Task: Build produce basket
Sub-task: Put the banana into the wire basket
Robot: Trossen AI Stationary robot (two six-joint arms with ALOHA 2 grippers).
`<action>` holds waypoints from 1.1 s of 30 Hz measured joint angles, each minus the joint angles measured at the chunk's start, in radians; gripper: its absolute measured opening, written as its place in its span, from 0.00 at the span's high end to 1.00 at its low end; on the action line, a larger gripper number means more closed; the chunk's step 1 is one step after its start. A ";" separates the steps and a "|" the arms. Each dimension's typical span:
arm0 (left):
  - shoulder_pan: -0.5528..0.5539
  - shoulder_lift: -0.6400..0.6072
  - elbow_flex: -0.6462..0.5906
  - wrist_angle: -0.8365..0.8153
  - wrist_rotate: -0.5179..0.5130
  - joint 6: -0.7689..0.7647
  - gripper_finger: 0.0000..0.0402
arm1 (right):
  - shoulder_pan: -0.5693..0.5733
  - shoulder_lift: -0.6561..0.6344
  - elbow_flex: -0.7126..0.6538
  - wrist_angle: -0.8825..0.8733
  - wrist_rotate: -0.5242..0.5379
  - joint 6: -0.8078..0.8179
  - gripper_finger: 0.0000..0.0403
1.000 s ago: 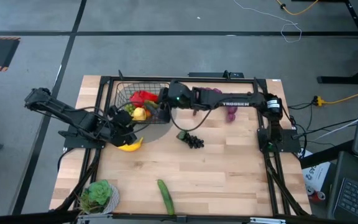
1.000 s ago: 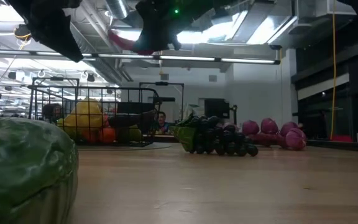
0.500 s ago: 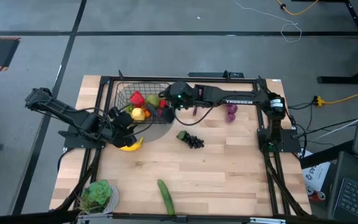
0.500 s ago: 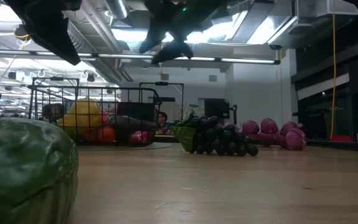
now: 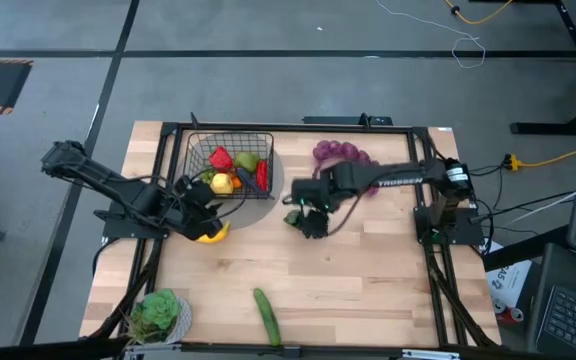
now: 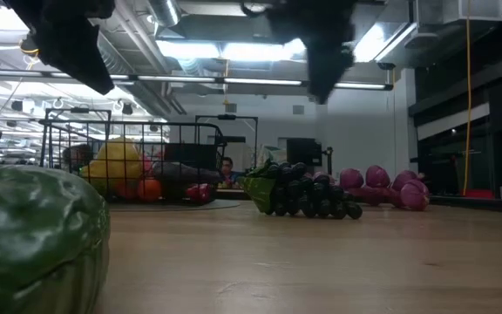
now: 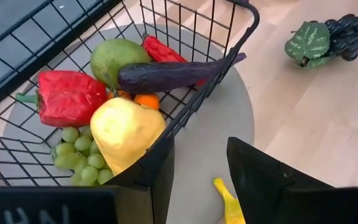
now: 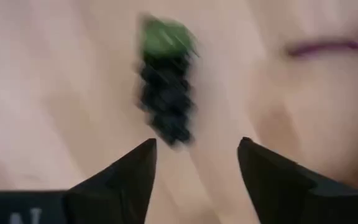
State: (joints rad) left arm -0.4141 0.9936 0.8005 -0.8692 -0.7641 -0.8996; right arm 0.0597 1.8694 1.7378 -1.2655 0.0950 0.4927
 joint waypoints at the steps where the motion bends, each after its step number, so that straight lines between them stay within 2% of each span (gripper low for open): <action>1: 0.000 0.008 0.000 0.000 0.000 -0.009 0.65 | 0.023 0.000 0.000 -0.043 0.046 0.026 0.45; 7: 0.000 0.077 0.000 0.071 0.000 -0.036 0.65 | 0.160 0.000 0.000 -0.310 0.273 0.179 0.45; 9: 0.000 0.095 0.000 0.077 0.004 -0.054 0.65 | 0.200 -0.006 -0.010 -0.300 0.304 0.213 0.45; 11: 0.000 0.117 0.000 0.073 0.038 -0.061 0.65 | 0.237 -0.017 -0.021 -0.297 0.304 0.214 0.45; 18: -0.014 0.176 0.000 -0.062 0.329 -0.036 0.65 | 0.359 -0.019 -0.069 -0.304 0.309 0.327 0.45; 20: -0.030 0.189 0.000 -0.111 0.381 -0.036 0.65 | 0.388 -0.018 -0.097 -0.302 0.308 0.364 0.45; 29: -0.063 0.206 0.000 -0.128 0.382 -0.033 0.65 | 0.480 -0.018 -0.201 -0.299 0.313 0.558 0.45; 33: -0.063 0.206 0.000 -0.131 0.377 0.018 0.64 | 0.499 -0.018 -0.221 -0.264 0.315 0.669 0.45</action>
State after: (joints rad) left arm -0.4770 1.1995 0.8005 -1.0000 -0.3874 -0.8814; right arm 0.5590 1.8511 1.5166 -1.5293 0.4103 1.1619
